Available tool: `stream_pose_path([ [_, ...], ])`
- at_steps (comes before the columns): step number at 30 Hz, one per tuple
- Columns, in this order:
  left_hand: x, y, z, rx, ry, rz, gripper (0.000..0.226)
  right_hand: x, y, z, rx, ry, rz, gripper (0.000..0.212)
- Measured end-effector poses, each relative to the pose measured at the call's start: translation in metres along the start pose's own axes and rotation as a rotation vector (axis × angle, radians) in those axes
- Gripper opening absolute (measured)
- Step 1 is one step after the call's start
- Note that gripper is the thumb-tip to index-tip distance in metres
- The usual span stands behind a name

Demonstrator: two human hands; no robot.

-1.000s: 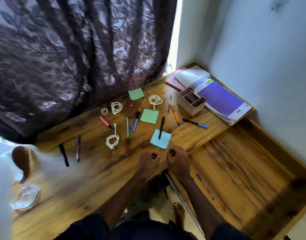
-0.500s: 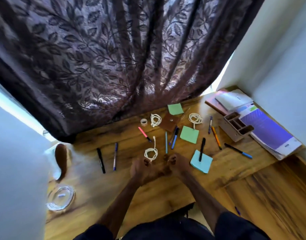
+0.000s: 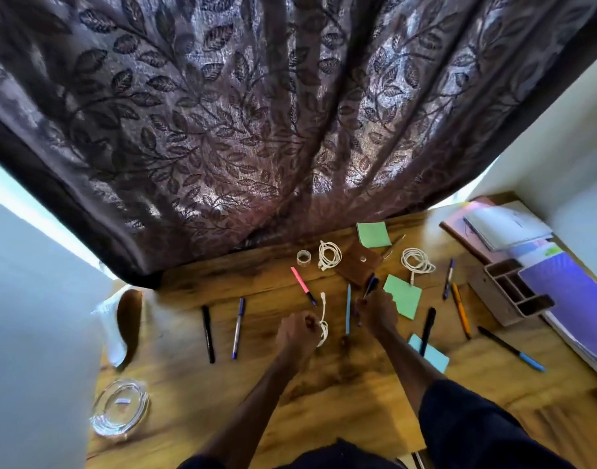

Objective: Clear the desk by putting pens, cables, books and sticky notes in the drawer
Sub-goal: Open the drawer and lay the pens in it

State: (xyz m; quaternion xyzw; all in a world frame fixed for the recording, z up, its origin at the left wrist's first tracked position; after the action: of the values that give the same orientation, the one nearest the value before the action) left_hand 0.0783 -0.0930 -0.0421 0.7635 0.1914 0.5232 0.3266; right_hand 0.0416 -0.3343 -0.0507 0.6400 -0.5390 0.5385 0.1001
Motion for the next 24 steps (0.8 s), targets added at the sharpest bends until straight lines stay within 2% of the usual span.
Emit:
stream_pose_path([
  [4, -0.027, 0.031, 0.028, -0.063, -0.067, 0.023, 0.012, -0.001, -0.004, 0.012, -0.015, -0.013, -0.025, 0.033],
  [7, -0.047, 0.046, 0.041, -0.058, -0.111, 0.082, 0.016, -0.006, -0.001, 0.020, -0.027, -0.085, -0.030, 0.039],
  [12, -0.083, 0.056, 0.052, -0.065, -0.141, 0.168, 0.023, -0.005, 0.034, 0.023, -0.147, -0.094, 0.078, 0.037],
  [14, -0.080, 0.058, 0.054, -0.004, -0.099, 0.154, 0.008, 0.001, 0.043, 0.012, -0.113, -0.100, 0.096, 0.040],
  [15, -0.076, 0.058, 0.055, 0.017, -0.044, 0.146, 0.007, 0.007, 0.043, 0.003, -0.069, -0.097, 0.105, 0.040],
  [16, -0.076, 0.061, 0.057, -0.008, -0.021, 0.133, 0.013, 0.013, 0.042, -0.007, -0.028, -0.090, 0.118, 0.042],
  [18, -0.090, 0.060, 0.052, -0.061, -0.120, 0.170, 0.033, 0.026, 0.050, -0.023, 0.027, -0.059, 0.164, 0.044],
  [19, -0.098, 0.053, 0.048, -0.058, -0.165, 0.146, 0.037, 0.031, 0.057, -0.028, 0.044, -0.039, 0.185, 0.044],
  [24, -0.087, 0.052, 0.020, -0.068, -0.134, 0.031, 0.023, 0.043, 0.089, -0.050, 0.099, -0.020, 0.239, 0.044],
])
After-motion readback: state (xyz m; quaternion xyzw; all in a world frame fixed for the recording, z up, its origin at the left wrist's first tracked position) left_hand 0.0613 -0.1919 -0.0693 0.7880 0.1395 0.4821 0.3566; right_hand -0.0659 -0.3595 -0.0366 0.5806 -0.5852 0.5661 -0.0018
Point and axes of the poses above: each hand's wrist, its own z-axis towards the middle knuckle, its own x-axis out of the back of the hand, y = z × x, the point moved 10 cm from there along z, towards the middle knuckle, and after that the axes turned 7 degrees about -x, right-handed, at the moved point
